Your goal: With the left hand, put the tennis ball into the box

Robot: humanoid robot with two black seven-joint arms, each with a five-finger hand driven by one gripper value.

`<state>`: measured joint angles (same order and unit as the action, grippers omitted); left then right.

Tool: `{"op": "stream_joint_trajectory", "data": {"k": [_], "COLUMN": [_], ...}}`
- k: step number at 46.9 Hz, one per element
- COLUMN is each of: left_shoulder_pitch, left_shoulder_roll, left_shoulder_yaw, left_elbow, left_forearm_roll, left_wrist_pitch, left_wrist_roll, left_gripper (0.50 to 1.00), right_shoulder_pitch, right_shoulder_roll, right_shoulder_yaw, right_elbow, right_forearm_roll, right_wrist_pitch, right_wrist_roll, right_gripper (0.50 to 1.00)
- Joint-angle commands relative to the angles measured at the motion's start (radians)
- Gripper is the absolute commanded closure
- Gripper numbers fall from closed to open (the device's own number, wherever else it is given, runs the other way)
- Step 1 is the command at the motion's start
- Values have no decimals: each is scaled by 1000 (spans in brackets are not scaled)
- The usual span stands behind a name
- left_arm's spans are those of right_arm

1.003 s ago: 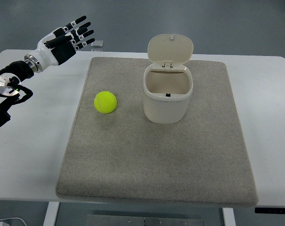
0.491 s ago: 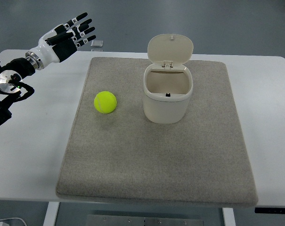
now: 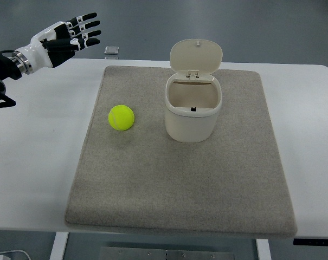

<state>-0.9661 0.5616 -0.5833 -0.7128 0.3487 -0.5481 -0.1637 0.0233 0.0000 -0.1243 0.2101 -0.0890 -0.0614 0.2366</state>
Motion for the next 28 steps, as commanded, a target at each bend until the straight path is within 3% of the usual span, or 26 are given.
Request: {"op": "stream_joint_trajectory", "data": {"k": [1, 18, 28], "left_shoulder_pitch": [0, 10, 12], "left_shoulder_roll": [33, 181, 199], "left_shoulder_yaw": [5, 23, 56], "left_elbow": [-39, -284, -387], "left_forearm_roll": [111, 533, 769], "left_wrist_pitch": [0, 8, 31], "left_wrist_roll": [-14, -40, -42], "left_gripper": [506, 506, 506], "right_shoulder_pitch": [0, 1, 0], "right_shoulder_roll": [0, 0, 0], "right_shoulder_yaw": [0, 0, 0], "right_elbow": [0, 0, 0], "right_forearm_roll": [0, 0, 0], "right_wrist_pitch": [0, 0, 0], "right_wrist_roll": [0, 1, 0], "right_gripper": [562, 562, 562]}}
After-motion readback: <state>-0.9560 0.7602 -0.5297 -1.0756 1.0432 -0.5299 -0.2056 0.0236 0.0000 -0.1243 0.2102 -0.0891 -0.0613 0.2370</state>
